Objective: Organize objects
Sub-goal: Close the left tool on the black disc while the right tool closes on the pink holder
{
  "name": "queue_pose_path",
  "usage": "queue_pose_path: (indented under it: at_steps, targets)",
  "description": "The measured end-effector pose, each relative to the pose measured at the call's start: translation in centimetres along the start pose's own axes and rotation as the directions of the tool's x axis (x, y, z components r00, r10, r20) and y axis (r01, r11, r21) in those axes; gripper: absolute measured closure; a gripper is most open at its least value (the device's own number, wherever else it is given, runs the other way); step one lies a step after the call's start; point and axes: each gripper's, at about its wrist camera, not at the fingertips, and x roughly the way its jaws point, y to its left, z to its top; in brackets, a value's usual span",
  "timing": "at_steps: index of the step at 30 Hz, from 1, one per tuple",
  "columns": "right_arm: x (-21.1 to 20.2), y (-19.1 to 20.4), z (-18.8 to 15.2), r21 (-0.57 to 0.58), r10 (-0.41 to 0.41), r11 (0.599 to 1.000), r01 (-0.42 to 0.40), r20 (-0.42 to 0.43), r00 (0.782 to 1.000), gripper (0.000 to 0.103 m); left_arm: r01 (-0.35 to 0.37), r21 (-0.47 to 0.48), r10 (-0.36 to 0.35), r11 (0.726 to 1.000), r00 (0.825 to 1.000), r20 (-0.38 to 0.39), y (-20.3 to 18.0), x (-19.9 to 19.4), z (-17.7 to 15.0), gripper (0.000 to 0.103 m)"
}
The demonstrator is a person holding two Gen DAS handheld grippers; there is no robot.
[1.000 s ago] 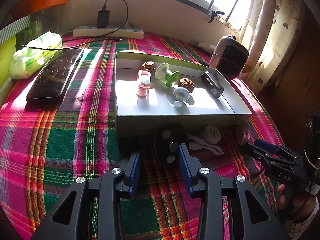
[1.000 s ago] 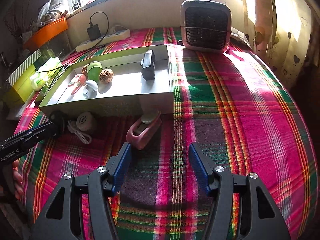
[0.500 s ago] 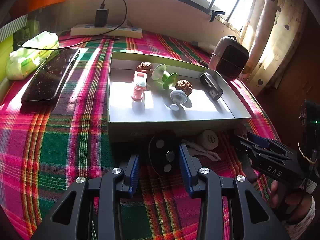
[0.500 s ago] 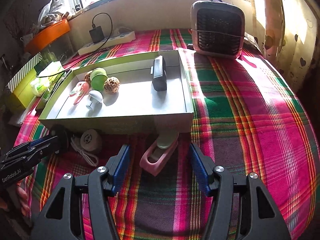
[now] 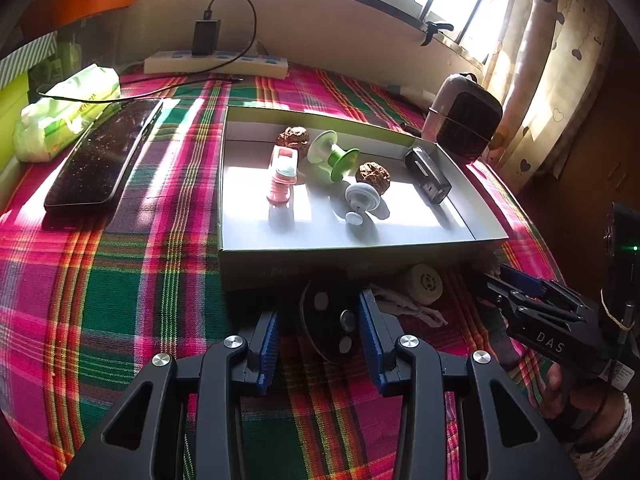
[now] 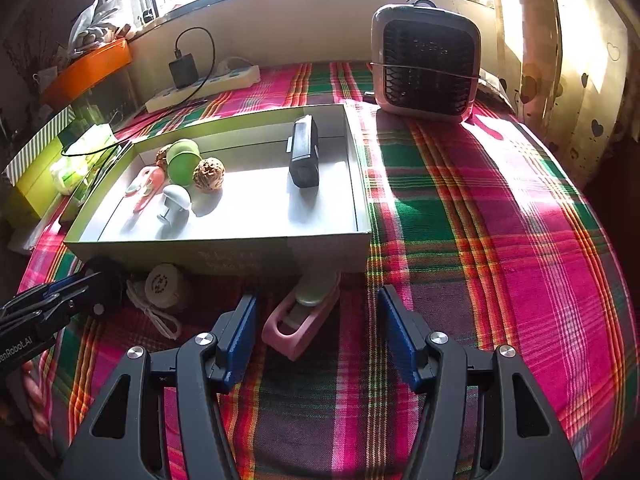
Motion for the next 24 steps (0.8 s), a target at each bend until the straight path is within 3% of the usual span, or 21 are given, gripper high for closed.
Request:
queue_pose_path:
  at_steps: [5, 12, 19, 21, 24]
  targets:
    - [-0.14, -0.21, -0.10, 0.003, -0.007, 1.000, 0.007, 0.002, 1.000, 0.054, -0.006, 0.003, 0.006, 1.000, 1.000, 0.000, -0.05, -0.04, -0.05, 0.069]
    - [-0.32, -0.41, -0.29, 0.007, -0.007, 1.000, 0.007, 0.006, 1.000, 0.070, -0.003, 0.001, 0.003, 1.000, 1.000, 0.006, 0.12, -0.17, -0.16, 0.078]
    - [-0.46, -0.46, -0.36, 0.006, 0.000, 1.000, 0.000, 0.008, 1.000, 0.075, -0.006, 0.002, 0.006, 1.000, 1.000, 0.007, 0.05, -0.25, -0.22, 0.078]
    - [-0.48, -0.51, -0.38, 0.006, 0.002, 1.000, -0.002, 0.008, 1.000, 0.085, -0.008, 0.004, 0.008, 1.000, 1.000, 0.007, 0.04, -0.31, -0.22, 0.079]
    - [-0.52, -0.53, -0.41, 0.011, 0.006, 1.000, -0.006, 0.009, 1.000, 0.085, -0.010, 0.008, 0.010, 1.000, 1.000, 0.008, 0.08, -0.38, -0.21, 0.079]
